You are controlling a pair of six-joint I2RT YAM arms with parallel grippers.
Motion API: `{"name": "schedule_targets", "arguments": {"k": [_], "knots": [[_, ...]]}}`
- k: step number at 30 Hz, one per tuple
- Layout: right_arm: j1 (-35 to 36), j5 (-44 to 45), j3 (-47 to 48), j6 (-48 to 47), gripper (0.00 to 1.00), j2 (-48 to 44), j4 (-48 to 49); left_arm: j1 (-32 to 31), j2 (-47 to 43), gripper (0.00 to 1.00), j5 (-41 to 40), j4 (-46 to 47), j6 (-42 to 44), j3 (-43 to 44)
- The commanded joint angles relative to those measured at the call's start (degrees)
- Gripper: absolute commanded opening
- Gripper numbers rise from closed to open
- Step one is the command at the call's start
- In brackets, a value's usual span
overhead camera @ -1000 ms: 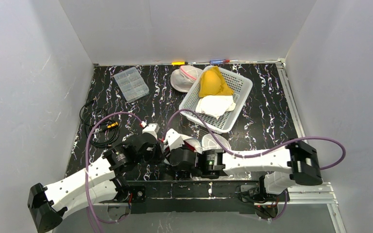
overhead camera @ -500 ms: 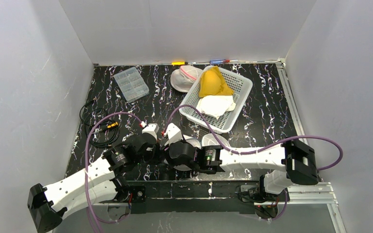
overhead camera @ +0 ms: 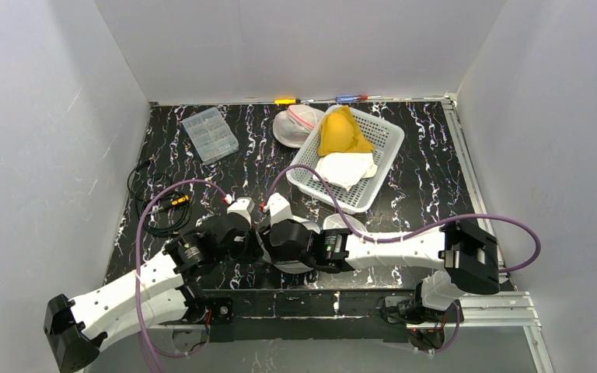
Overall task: Unzip the laundry bag and remove the bra
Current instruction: Open the laundry bag at the center of the board, then pick up the bra from the laundry bag.
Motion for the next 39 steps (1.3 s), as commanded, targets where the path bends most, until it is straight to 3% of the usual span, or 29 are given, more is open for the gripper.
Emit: {"name": "schedule_targets", "arguments": {"k": [1, 5, 19, 39], "knots": [[-0.32, -1.21, -0.34, 1.12, 0.56, 1.28, 3.2, -0.32, -1.11, 0.0, -0.63, -1.32, -0.03, -0.39], [-0.31, -1.34, 0.03, 1.53, 0.53, 2.55, 2.24, -0.31, -1.03, 0.0, -0.63, -1.29, -0.37, -0.48], [-0.42, 2.12, -4.47, 4.41, 0.01, -3.02, 1.0, -0.26, -0.41, 0.0, -1.96, -2.6, -0.22, -0.22], [-2.73, 0.31, -13.29, 9.05, 0.01, -15.6, 1.22, -0.25, 0.87, 0.0, -3.23, -2.43, -0.46, -0.04]]}}
